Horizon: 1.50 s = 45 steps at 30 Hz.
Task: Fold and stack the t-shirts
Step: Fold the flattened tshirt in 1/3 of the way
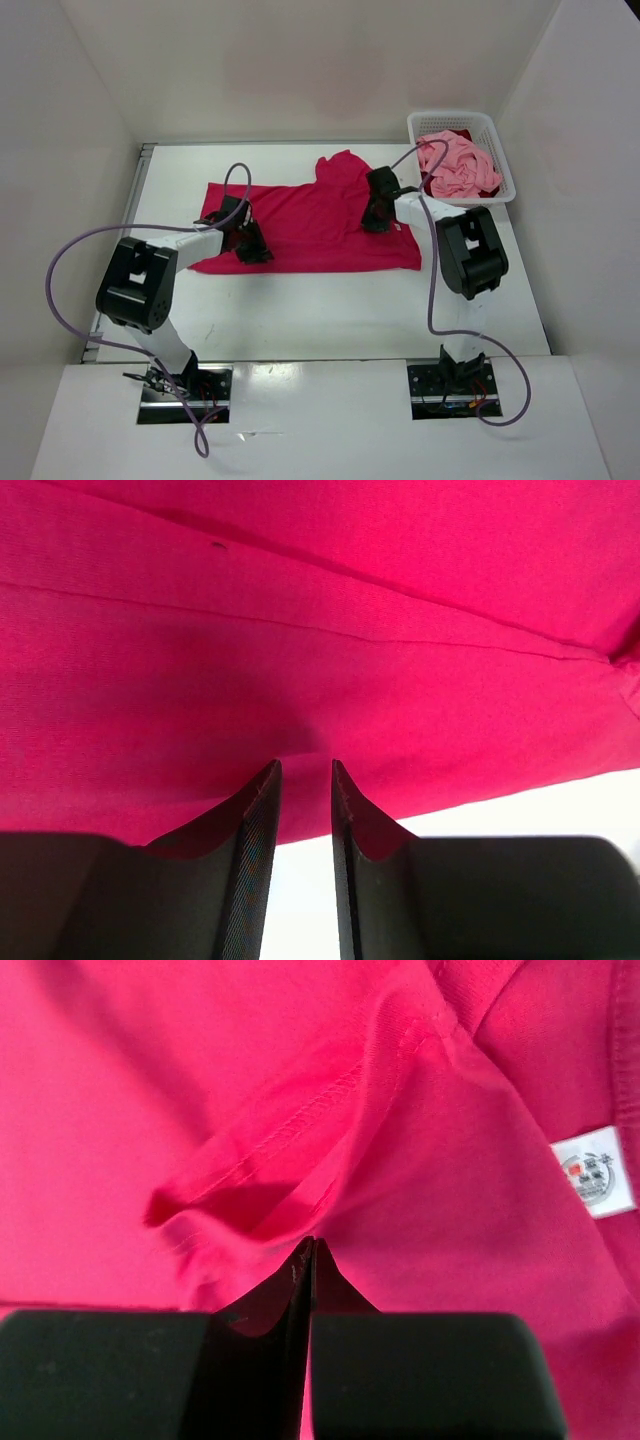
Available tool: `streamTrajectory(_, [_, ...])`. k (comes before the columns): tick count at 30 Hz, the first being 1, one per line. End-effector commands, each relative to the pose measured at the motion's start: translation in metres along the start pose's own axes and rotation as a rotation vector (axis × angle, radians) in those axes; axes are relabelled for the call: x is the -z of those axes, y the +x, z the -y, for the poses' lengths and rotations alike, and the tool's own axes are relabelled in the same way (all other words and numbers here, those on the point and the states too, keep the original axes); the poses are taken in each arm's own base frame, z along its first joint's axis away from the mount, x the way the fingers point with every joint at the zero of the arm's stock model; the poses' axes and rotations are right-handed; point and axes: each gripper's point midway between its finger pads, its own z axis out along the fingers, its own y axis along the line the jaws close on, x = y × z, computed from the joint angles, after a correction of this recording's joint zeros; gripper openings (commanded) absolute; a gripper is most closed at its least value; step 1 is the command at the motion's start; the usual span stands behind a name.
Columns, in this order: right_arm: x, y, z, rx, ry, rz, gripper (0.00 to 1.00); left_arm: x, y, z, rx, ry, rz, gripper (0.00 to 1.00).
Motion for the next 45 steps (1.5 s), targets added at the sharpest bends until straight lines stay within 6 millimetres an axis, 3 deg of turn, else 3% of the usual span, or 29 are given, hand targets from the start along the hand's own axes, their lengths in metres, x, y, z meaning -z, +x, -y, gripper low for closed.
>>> streamTrajectory(1, [-0.009, -0.008, -0.006, 0.019, 0.009, 0.010, 0.01, 0.006, -0.018, 0.024, -0.029, 0.075, 0.045, 0.33])
streamTrajectory(6, [-0.025, -0.022, -0.032, 0.027, -0.051, -0.009, 0.01, 0.009, -0.015, 0.013, -0.044, 0.036, 0.056, 0.33])
streamTrajectory(10, [-0.019, -0.035, -0.052, 0.034, -0.093, 0.013, 0.00, 0.018, -0.018, 0.008, -0.029, 0.035, 0.075, 0.33])
streamTrajectory(15, [-0.021, -0.032, -0.051, 0.034, -0.085, 0.002, 0.06, 0.023, -0.016, 0.003, -0.026, 0.014, 0.080, 0.36])
streamTrajectory(18, [-0.002, -0.032, -0.049, 0.033, -0.100, 0.021, 0.11, 0.028, -0.020, 0.000, -0.027, 0.006, 0.096, 0.36])
streamTrajectory(19, [0.017, -0.039, -0.055, 0.032, -0.132, 0.046, 0.12, 0.031, -0.023, 0.001, -0.039, 0.004, 0.111, 0.36])
streamTrajectory(21, [0.029, -0.029, -0.050, 0.033, -0.154, 0.040, 0.17, 0.033, -0.022, 0.002, -0.050, 0.010, 0.105, 0.34])
streamTrajectory(23, [0.044, -0.011, -0.048, 0.033, -0.181, 0.016, 0.17, 0.035, -0.023, 0.002, -0.061, 0.009, 0.104, 0.29])
streamTrajectory(24, [0.047, 0.001, -0.049, 0.043, -0.198, -0.012, 0.13, 0.035, -0.023, 0.002, -0.061, 0.009, 0.104, 0.28])
streamTrajectory(25, [0.046, 0.024, -0.050, 0.069, -0.205, -0.054, 0.10, 0.035, -0.021, 0.000, -0.068, 0.002, 0.096, 0.27])
streamTrajectory(28, [0.042, 0.069, -0.063, 0.108, -0.230, -0.138, 0.02, 0.018, -0.009, -0.004, -0.085, -0.024, 0.043, 0.23])
streamTrajectory(31, [0.027, 0.096, -0.065, 0.119, -0.212, -0.201, 0.01, 0.005, -0.009, -0.004, -0.097, -0.052, 0.026, 0.23])
streamTrajectory(33, [0.022, 0.101, -0.074, 0.139, -0.217, -0.201, 0.01, -0.001, 0.000, -0.012, -0.089, -0.080, -0.011, 0.22])
streamTrajectory(36, [0.011, 0.118, -0.064, 0.150, -0.183, -0.240, 0.01, -0.007, 0.022, -0.036, -0.024, -0.110, -0.083, 0.22])
streamTrajectory(37, [0.010, 0.125, -0.062, 0.159, -0.177, -0.252, 0.01, -0.002, 0.032, -0.036, 0.007, -0.085, -0.119, 0.22])
streamTrajectory(38, [0.014, 0.138, -0.057, 0.162, -0.173, -0.278, 0.01, 0.001, 0.049, -0.046, 0.041, -0.094, -0.165, 0.22])
streamTrajectory(40, [0.016, 0.154, -0.054, 0.167, -0.171, -0.304, 0.01, 0.013, 0.059, -0.046, 0.060, -0.083, -0.168, 0.23])
streamTrajectory(45, [0.036, 0.200, -0.041, 0.199, -0.160, -0.387, 0.01, 0.034, 0.114, -0.073, 0.127, -0.134, -0.292, 0.26])
